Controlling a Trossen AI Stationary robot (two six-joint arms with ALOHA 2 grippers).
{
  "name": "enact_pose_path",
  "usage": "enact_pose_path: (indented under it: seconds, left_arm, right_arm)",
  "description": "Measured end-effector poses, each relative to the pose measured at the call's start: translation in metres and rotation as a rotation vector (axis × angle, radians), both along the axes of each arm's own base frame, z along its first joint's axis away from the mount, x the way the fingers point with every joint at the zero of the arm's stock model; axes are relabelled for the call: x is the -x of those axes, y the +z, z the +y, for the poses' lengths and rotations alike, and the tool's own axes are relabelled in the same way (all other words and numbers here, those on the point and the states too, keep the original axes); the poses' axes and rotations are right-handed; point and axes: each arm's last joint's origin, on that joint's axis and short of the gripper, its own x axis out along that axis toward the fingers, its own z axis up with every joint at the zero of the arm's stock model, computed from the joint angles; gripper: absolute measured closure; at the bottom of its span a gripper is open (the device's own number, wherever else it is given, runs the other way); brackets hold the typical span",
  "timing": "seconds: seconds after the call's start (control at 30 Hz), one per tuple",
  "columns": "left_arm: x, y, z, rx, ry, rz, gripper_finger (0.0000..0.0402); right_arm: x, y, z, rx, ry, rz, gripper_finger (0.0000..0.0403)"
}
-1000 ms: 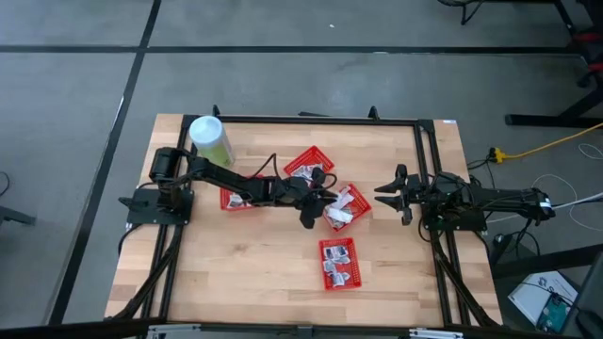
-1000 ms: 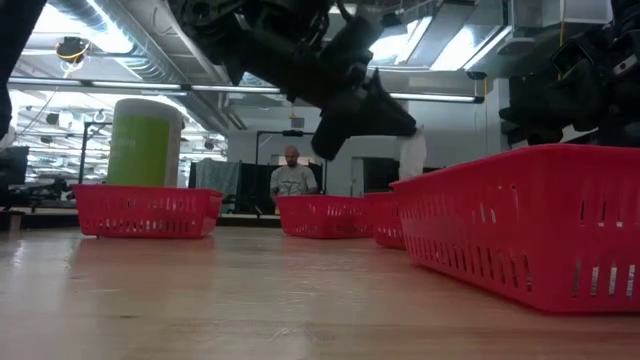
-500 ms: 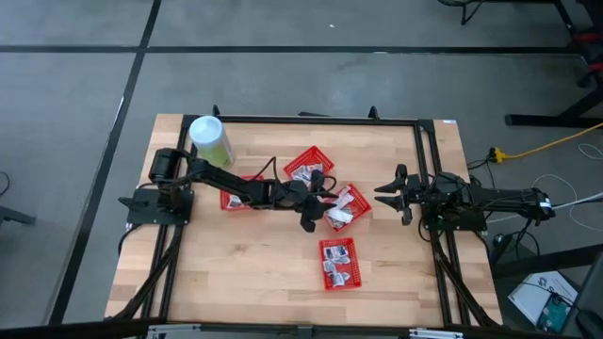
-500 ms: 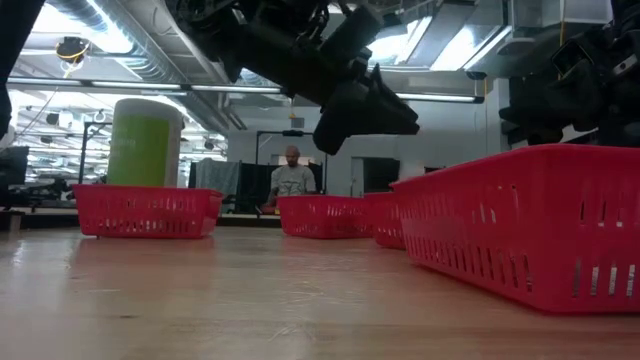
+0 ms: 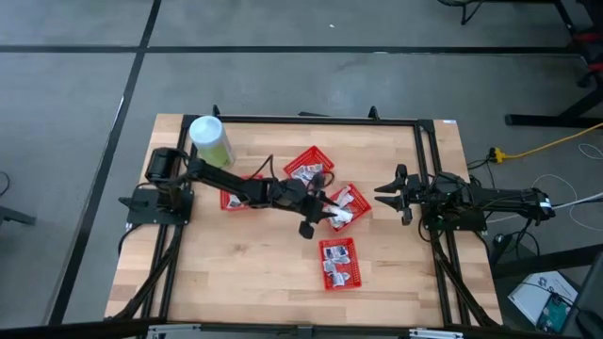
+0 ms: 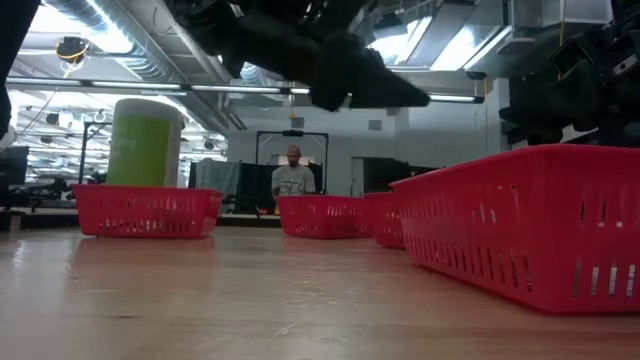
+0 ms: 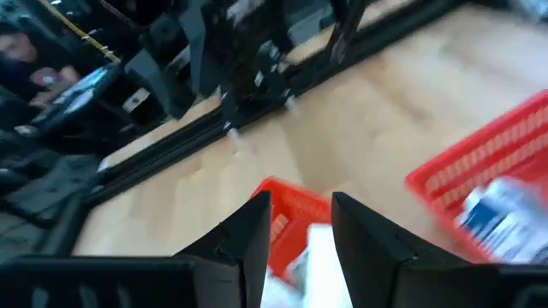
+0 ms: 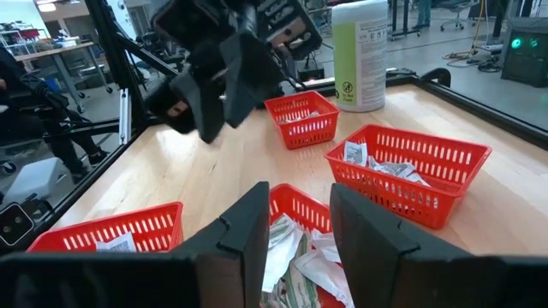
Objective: Pick & Place First Aid Supplies
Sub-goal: Return to Home Position
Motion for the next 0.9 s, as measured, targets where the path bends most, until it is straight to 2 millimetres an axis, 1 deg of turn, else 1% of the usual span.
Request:
enact_pose_path:
  seconds: [0.07, 0.17, 0.2, 0.3, 0.47, 0.57, 0.67, 0.8, 0.9]
  left_arm:
    - [0.002, 0.003, 0.003, 0.066, -0.016, -0.010, 0.0283]
    - [0.014, 0.004, 0.010, 0.139, -0.009, 0.000, 0.0281]
    - [0.021, 0.005, 0.012, 0.157, 0.002, 0.005, 0.0281]
    - [0.046, 0.006, 0.017, 0.213, 0.034, 0.011, 0.0282]
    - [0.100, 0.008, 0.020, 0.299, 0.104, 0.008, 0.0285]
    - [0.131, 0.008, 0.021, 0.343, 0.184, -0.020, 0.0283]
    - [0.160, 0.008, 0.021, 0.391, 0.213, -0.054, 0.0283]
    - [0.191, 0.006, 0.022, 0.448, 0.226, -0.072, 0.0287]
    - [0.209, 0.004, 0.022, 0.476, 0.239, -0.066, 0.0287]
  right_arm:
    - [0.000, 0.000, 0.000, -0.001, 0.000, 0.000, 0.0276]
    - [0.000, 0.000, 0.000, 0.000, 0.000, -0.001, 0.0276]
    - [0.000, 0.000, 0.000, 0.000, 0.000, 0.000, 0.0276]
    - [0.000, 0.000, 0.000, -0.001, 0.000, 0.000, 0.0276]
    - [0.000, 0.000, 0.000, 0.000, 0.000, 0.000, 0.0276]
    - [0.000, 0.000, 0.000, 0.000, 0.000, 0.000, 0.0276]
    - [0.000, 0.000, 0.000, 0.000, 0.000, -0.001, 0.0276]
    - [0.000, 0.000, 0.000, 0.000, 0.000, 0.000, 0.0276]
    - [0.000, 0.000, 0.000, 0.000, 0.000, -0.001, 0.0276]
